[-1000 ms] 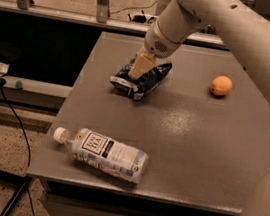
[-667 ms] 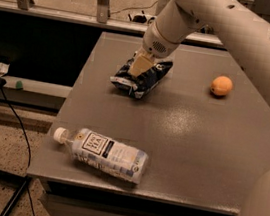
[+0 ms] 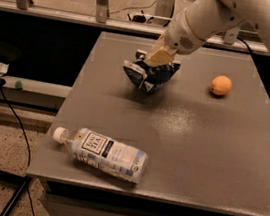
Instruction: Move blue chip bag near blue plastic bottle
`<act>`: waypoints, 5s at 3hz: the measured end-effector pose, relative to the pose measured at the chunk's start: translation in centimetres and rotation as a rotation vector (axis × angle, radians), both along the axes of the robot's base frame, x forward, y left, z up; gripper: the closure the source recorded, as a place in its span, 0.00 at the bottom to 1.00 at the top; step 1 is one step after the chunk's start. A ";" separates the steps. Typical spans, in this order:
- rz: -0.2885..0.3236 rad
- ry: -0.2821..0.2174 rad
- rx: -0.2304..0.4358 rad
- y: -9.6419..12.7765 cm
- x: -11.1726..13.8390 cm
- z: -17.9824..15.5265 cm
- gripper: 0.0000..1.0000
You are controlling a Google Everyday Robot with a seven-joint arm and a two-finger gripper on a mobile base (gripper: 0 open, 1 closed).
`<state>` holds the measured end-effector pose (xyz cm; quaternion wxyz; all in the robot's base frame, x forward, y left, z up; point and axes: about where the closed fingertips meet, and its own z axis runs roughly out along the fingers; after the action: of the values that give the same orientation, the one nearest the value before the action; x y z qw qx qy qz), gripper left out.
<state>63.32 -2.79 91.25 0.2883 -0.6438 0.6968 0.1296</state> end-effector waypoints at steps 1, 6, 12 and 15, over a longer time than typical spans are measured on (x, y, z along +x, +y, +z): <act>0.038 -0.014 0.014 -1.5 -2.6 1.9 1.00; 0.074 -0.015 0.026 1.0 -14.7 -1.0 1.00; 0.096 -0.018 0.017 2.1 -15.8 -0.7 0.00; 0.014 -0.171 0.011 -7.9 -10.4 8.1 0.00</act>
Offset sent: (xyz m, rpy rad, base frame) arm -0.0816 -0.0367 0.0330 0.0233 -0.0037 0.0650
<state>52.97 -10.71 99.38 0.3491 -0.6560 0.6644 0.0800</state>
